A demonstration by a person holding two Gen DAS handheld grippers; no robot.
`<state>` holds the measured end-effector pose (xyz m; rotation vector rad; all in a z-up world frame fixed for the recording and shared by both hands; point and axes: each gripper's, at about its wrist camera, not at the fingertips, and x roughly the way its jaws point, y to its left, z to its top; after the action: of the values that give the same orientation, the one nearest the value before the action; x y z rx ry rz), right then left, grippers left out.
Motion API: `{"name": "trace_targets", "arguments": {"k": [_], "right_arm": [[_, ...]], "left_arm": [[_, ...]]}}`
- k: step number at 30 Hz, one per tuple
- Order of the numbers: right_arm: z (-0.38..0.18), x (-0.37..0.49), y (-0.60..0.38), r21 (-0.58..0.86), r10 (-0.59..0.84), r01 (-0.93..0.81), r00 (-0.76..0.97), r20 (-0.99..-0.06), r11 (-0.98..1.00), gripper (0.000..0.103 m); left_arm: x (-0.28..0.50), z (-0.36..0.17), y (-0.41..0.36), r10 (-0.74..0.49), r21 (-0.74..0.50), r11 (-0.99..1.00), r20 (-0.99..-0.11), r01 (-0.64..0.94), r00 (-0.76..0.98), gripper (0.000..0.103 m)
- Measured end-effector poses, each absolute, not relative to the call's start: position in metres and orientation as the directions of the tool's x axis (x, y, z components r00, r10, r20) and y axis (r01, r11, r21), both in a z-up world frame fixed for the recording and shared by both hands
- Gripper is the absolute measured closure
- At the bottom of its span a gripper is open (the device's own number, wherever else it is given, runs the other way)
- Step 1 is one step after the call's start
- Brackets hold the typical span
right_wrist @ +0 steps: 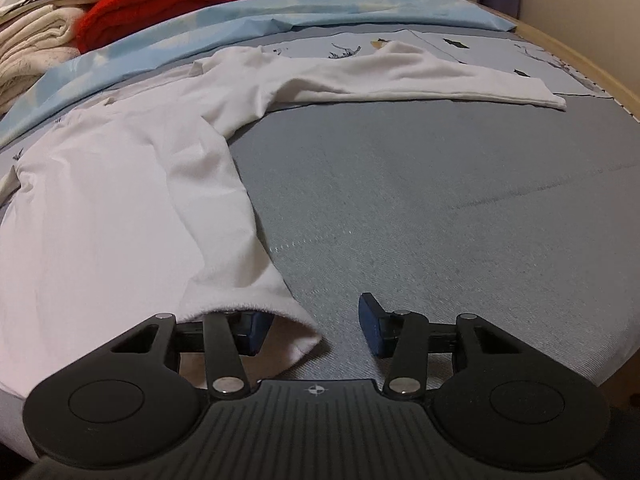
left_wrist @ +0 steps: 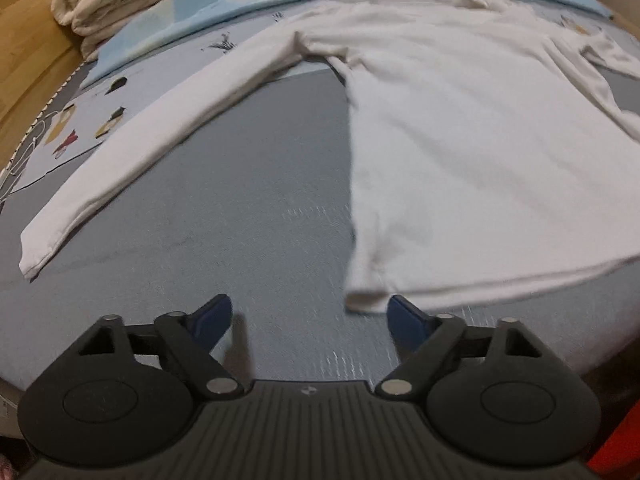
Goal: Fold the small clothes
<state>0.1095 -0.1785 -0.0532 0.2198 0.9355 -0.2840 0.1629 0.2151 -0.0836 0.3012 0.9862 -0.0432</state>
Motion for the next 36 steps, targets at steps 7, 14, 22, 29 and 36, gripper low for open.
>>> {"name": "trace_targets", "arguments": {"k": [7, 14, 22, 29, 36], "right_arm": [[-0.053, 0.116, -0.171, 0.068, -0.134, 0.323, 0.565, -0.814, 0.944, 0.055], [-0.055, 0.115, -0.170, 0.026, -0.165, 0.326, 0.546, -0.822, 0.945, 0.055], [-0.057, 0.118, -0.174, 0.087, -0.104, 0.306, 0.556, -0.825, 0.948, 0.064], [-0.019, 0.094, -0.162, -0.045, -0.145, 0.174, 0.623, -0.768, 0.984, 0.101], [-0.007, 0.059, -0.163, -0.146, -0.116, -0.019, 0.513, -0.850, 0.989, 0.101]], "left_arm": [[0.166, -0.088, 0.207, 0.140, 0.335, 0.915, -0.789, 0.227, 0.598, 0.015], [0.146, -0.100, 0.174, 0.143, 0.528, 0.760, -0.704, 0.378, 0.695, 0.015], [0.152, -0.105, 0.163, 0.052, 0.520, 0.723, -0.698, 0.455, 0.714, 0.096], [0.138, -0.035, 0.205, -0.019, 0.213, 0.953, -0.671, 0.218, 0.741, 0.098], [0.118, -0.048, 0.229, 0.041, 0.124, 0.983, -0.865, 0.134, 0.500, 0.099]]}}
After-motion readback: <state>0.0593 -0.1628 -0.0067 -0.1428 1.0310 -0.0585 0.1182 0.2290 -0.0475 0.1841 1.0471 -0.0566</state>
